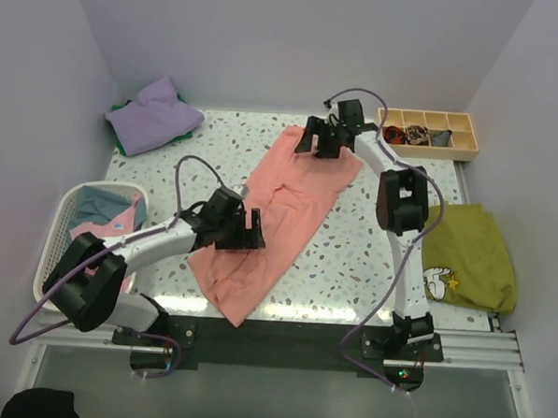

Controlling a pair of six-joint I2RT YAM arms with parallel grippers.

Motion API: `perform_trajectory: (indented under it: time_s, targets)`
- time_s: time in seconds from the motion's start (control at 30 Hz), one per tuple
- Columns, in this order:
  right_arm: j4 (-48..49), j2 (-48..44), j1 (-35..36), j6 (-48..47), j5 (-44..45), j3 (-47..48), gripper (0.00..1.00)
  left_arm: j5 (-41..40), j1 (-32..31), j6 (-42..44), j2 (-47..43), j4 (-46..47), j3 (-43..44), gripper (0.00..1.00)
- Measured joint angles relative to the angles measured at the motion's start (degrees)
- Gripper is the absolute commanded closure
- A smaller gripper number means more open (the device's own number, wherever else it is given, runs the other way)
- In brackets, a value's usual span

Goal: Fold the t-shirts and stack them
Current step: Rotate the tshirt 90 degrees

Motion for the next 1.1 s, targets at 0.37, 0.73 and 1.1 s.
perform_trajectory:
  time_s: [0.37,0.73,1.1]
  targets:
    - [6.2,-35.1,-6.4,-0.5,2.5,-26.5,0.09,-7.2,3.5,14.1,11.0,-4.9,39.3,0.07]
    - [6.9,-65.0,9.0,1.4,6.2,-66.5,0.11,20.0,10.9,20.0,61.2,-1.7,85.4,0.14]
    - [10.9,-61.0,19.6,4.7,4.1,-73.0,0.12,34.1,9.5,21.3,67.4,0.1,84.2,0.12]
